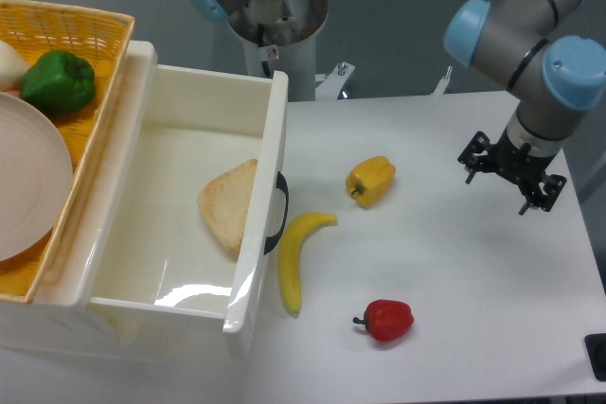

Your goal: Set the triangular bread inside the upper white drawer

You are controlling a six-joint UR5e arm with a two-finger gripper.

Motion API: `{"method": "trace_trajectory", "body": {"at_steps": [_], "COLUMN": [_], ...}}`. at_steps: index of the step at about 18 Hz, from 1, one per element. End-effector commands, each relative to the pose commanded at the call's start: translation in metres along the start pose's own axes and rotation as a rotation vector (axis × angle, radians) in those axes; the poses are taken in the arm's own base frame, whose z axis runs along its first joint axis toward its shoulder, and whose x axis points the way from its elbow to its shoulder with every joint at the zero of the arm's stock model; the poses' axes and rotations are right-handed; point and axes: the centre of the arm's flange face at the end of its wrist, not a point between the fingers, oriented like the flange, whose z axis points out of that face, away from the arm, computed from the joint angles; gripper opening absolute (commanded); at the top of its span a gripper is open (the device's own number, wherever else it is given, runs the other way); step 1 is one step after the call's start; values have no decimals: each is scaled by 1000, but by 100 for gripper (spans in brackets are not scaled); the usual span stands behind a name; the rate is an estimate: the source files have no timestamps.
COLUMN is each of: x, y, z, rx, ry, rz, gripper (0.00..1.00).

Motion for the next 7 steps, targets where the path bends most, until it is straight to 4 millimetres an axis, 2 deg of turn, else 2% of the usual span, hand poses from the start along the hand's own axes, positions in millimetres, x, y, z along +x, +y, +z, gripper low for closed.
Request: {"method": "trace_trajectory", "body": {"at_steps": [2, 7], "x": [-7, -10], "y": [5, 13], "z": [8, 15], "rx": [-4, -15], "ry": [-19, -8], "rz": [37, 106], "gripper": [100, 100]}}
